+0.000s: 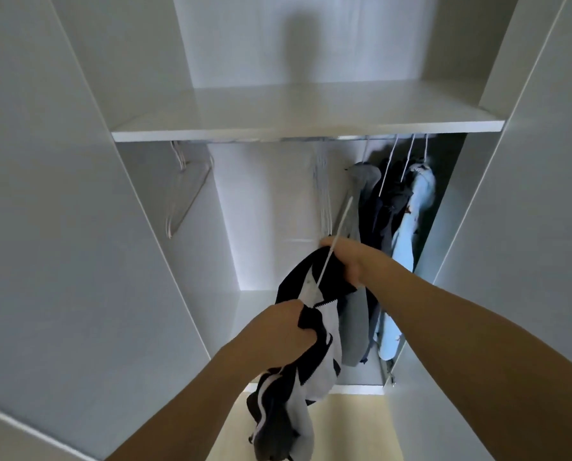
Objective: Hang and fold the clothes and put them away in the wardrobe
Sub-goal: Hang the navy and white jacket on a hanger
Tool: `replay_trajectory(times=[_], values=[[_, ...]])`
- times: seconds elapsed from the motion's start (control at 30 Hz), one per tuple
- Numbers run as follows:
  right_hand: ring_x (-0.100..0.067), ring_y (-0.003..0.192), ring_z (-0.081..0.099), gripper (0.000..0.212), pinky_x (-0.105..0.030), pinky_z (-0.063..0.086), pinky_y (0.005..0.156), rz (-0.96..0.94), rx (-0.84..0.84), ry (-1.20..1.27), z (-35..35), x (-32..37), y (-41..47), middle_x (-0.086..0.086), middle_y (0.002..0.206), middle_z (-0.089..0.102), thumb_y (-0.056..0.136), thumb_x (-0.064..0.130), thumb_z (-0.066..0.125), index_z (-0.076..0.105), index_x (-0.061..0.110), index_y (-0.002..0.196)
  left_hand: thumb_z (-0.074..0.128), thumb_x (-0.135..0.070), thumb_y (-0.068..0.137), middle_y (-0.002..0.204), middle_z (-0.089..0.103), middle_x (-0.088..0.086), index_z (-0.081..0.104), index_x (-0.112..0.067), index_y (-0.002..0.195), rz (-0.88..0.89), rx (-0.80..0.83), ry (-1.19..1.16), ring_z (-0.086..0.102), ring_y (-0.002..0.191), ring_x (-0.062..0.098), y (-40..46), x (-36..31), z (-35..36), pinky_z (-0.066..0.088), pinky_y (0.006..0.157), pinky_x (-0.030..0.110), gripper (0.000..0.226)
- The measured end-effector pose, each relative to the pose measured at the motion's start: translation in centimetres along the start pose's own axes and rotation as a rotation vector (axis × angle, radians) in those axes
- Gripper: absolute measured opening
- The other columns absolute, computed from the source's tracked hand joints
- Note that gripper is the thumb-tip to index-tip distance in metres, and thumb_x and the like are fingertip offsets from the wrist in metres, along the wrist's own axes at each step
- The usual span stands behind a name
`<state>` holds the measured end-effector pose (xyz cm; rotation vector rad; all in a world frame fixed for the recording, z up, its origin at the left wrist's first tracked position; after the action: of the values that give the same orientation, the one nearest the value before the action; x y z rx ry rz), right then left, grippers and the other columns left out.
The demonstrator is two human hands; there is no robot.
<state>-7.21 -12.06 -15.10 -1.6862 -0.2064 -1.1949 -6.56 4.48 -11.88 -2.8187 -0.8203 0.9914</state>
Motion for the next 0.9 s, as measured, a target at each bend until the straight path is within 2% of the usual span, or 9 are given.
replay_trajectory(times=[0.1,0.2,0.37,0.43,0.53,0.6,0.63,0.73,0.9], values=[[-0.02,0.057,0.051,0.021,-0.03,0.046,0.063,-0.049,0.047,0.036,-0.5,0.8,1.1,-0.006,0.063,0.053,0.08,0.016,0.054,0.046,0.012,0.06,0.049,-0.029,0.091,0.068,0.049,-0.005,0.044,-0.014,0.075,-0.069,-0.075,-0.041,0.046,0.059,0.007,1.9,0.0,0.8,0.033,0.053,0.016,0.023],[-0.022,0.061,0.056,0.02,-0.03,0.051,0.063,-0.044,0.038,0.043,-2.3,0.7,2.2,-0.008,0.066,0.057,0.084,0.014,0.052,0.05,0.01,0.064,0.05,-0.031,0.091,0.062,0.046,-0.004,0.041,-0.015,0.069,-0.135,-0.216,-0.067,0.043,0.052,0.008,3.5,0.4,1.0,0.032,0.049,0.017,0.029],[-0.027,0.081,0.062,0.02,-0.037,0.053,0.084,-0.093,0.012,0.059,-4.7,1.3,3.8,-0.012,0.087,0.064,0.09,0.022,0.05,0.063,0.007,0.085,0.051,-0.027,0.09,0.055,0.042,-0.004,0.036,-0.015,0.065,-0.168,-0.415,-0.198,0.036,0.048,0.012,4.8,0.2,1.5,0.03,0.046,0.018,0.032],[-0.023,0.071,0.057,0.016,-0.035,0.05,0.073,-0.12,0.055,0.134,-4.9,1.4,4.0,-0.009,0.079,0.058,0.088,0.013,0.043,0.057,0.008,0.084,0.051,-0.023,0.09,0.053,0.039,-0.006,0.033,-0.017,0.063,-0.19,-0.446,-0.219,0.034,0.046,0.009,5.3,0.1,1.7,0.026,0.043,0.015,0.033],[-0.017,0.062,0.044,0.024,-0.029,0.042,0.06,-0.175,0.213,0.148,-4.0,1.3,4.0,-0.004,0.073,0.045,0.08,-0.001,0.032,0.048,0.016,0.078,0.05,-0.021,0.091,0.052,0.038,-0.008,0.032,-0.02,0.062,-0.194,-0.433,-0.239,0.033,0.044,0.007,6.3,0.0,2.2,0.027,0.042,0.012,0.034],[-0.016,0.066,0.052,0.016,-0.028,0.046,0.062,-0.206,0.247,0.029,-3.9,1.3,4.6,-0.004,0.078,0.052,0.086,0.004,0.043,0.051,0.017,0.08,0.05,-0.019,0.091,0.052,0.036,-0.008,0.032,-0.021,0.062,-0.155,-0.386,-0.245,0.032,0.044,0.008,7.5,-0.5,2.9,0.026,0.044,0.012,0.035],[-0.019,0.078,0.059,0.007,-0.03,0.05,0.071,-0.227,0.218,-0.031,-4.2,1.2,5.1,-0.004,0.088,0.06,0.09,0.012,0.051,0.057,0.016,0.09,0.05,-0.018,0.091,0.051,0.035,-0.008,0.032,-0.02,0.061,-0.134,-0.359,-0.255,0.032,0.045,0.008,8.0,-0.7,3.2,0.026,0.045,0.013,0.035],[-0.027,0.108,0.061,0.025,-0.042,0.048,0.099,-0.255,0.031,-0.145,-6.1,1.3,7.2,-0.009,0.115,0.065,0.093,0.032,0.057,0.065,0.017,0.111,0.052,-0.017,0.088,0.051,0.036,-0.008,0.035,-0.017,0.062,-0.063,-0.272,-0.261,0.031,0.045,0.007,9.5,-1.2,3.8,0.028,0.045,0.014,0.031],[-0.027,0.101,0.063,0.028,-0.039,0.05,0.096,-0.356,-0.135,-0.322,-6.8,2.9,7.4,-0.01,0.103,0.067,0.098,0.028,0.046,0.069,0.012,0.095,0.054,-0.016,0.084,0.052,0.035,-0.005,0.033,-0.016,0.06,-0.013,-0.232,-0.174,0.03,0.046,0.009,11.7,-1.0,2.7,0.027,0.046,0.016,0.031]])
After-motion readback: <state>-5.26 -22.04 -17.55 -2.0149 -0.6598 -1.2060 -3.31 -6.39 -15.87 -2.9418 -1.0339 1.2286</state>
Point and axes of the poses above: each hand's wrist, its own y-axis towards the middle knuckle, its own z-axis out of the palm, x = y × z, the point moved 9 cm from there along y, towards the middle knuckle
